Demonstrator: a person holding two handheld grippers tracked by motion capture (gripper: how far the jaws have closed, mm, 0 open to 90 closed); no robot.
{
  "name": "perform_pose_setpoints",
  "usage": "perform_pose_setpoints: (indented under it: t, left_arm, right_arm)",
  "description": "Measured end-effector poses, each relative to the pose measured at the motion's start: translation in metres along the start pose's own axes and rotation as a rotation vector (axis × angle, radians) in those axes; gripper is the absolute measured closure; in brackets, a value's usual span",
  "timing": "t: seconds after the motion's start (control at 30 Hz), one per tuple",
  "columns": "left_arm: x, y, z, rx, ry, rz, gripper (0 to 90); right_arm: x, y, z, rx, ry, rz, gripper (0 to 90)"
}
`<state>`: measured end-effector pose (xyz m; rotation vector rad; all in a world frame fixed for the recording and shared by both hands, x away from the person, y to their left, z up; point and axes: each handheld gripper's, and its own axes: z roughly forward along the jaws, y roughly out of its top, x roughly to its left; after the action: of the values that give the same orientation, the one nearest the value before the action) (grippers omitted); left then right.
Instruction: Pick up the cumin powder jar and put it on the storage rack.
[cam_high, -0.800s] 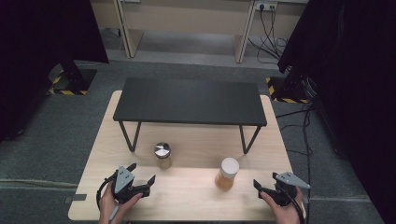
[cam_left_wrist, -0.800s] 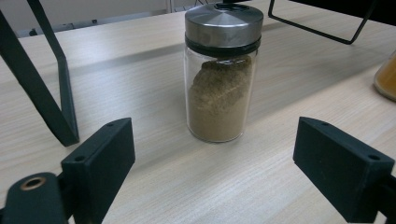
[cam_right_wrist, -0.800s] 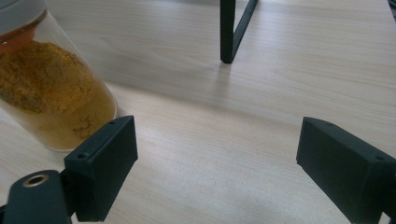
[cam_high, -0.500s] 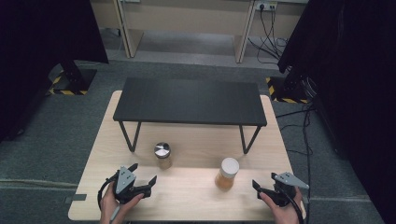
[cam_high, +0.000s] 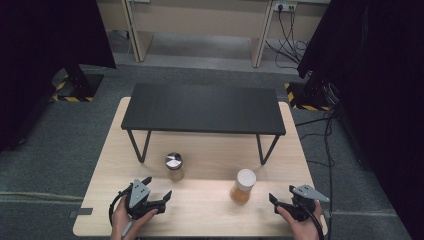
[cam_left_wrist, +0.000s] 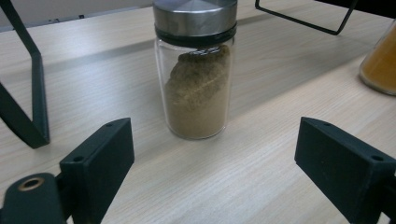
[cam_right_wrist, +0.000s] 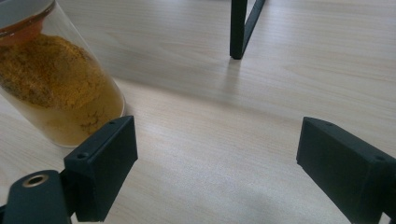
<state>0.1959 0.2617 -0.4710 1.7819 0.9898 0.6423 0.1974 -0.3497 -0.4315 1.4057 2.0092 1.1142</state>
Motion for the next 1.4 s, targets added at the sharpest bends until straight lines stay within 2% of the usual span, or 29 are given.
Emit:
perform_pose_setpoints:
  t: [0.23,0.37,0.63,0.83,0.9,1.4]
  left_arm:
    - [-0.008,-0.001,0.008,-0.035,0.028,-0.027,10.4]
    - [-0.012,0.002,0.015,-0.046,0.040,-0.010,9.6]
    - [-0.012,0.013,0.033,-0.023,0.054,-0.008,9.6]
    - [-0.007,0.019,0.047,-0.011,0.046,-0.044,9.6]
    - [-0.006,0.022,0.053,0.002,0.047,-0.040,9.7]
    - [-0.004,0.027,0.076,0.030,0.042,-0.062,12.2]
  right_arm:
    - [0.000,0.001,0.006,0.015,0.013,-0.003,12.4]
    - [0.000,0.002,0.007,0.016,0.016,-0.002,12.5]
    - [0.000,0.002,0.008,0.016,0.018,-0.004,12.4]
    - [0.000,0.003,0.008,0.016,0.020,-0.005,12.4]
    - [-0.001,0.003,0.009,0.016,0.020,-0.003,12.5]
    - [-0.001,0.004,0.009,0.011,0.022,-0.005,12.5]
